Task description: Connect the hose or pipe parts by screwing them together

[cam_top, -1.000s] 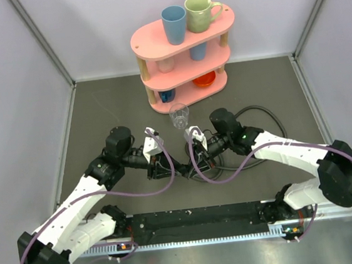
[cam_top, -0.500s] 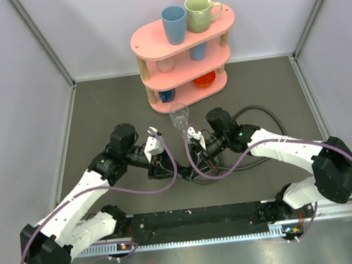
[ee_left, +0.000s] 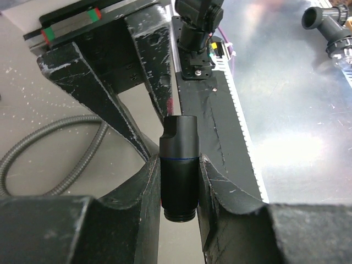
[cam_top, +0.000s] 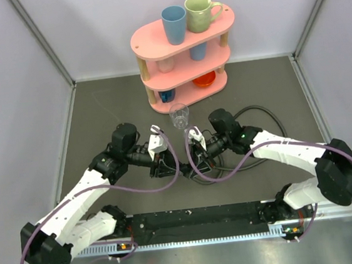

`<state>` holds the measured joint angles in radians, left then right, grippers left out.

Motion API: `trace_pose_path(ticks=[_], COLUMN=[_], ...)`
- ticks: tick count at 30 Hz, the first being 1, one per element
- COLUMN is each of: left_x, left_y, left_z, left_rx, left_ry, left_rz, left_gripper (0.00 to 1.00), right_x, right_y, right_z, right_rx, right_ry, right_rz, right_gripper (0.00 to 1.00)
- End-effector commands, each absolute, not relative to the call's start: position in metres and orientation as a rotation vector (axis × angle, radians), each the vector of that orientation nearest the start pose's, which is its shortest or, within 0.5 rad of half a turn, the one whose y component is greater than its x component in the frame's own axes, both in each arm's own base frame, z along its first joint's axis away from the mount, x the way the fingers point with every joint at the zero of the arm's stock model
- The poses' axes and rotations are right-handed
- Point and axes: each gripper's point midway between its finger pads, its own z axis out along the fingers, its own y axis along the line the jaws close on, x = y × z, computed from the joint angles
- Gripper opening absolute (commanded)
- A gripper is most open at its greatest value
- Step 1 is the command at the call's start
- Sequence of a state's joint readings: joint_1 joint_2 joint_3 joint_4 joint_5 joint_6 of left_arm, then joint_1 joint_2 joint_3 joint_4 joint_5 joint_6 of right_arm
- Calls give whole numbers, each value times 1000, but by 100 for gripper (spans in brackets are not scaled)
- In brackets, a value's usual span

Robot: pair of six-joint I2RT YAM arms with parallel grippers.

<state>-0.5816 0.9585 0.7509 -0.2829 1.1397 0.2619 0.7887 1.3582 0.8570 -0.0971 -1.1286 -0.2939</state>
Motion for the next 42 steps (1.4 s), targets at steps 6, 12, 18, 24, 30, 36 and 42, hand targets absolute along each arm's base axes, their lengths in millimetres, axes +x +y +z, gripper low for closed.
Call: trace_pose_path(ticks=[6,12,18,24,30,36,42], left_x=[124,129,140,156,183,189,197], left_y=[-260,-259,-262,-259,-249,-245,-241], left_z=[219,230,253,258,258,268,275], left_rx=[1364,1278,1023,815,601,474,323], left_ry=[1529,1550,1590,1695,1802,1827,1869], left_rz=[-1307,-1303,-1331,-1317,-1196,-1200,-1208], left_gripper=[0,0,0,0,0,0,0], right_x=[132,147,185,183,164,162,165], right_y=[337,327,305,288,296,304,324], right_z=[225,211,223,224,223,222,216], right_rx=[-1542,-1451,-1103,-941,-949,-905,-909], right_ry=[1134,1275,1348,1219,1159,1159,1168], right_rz=[1304,1175,956,814,608,507,442], right_gripper=[35,38,42,56,88,96,91])
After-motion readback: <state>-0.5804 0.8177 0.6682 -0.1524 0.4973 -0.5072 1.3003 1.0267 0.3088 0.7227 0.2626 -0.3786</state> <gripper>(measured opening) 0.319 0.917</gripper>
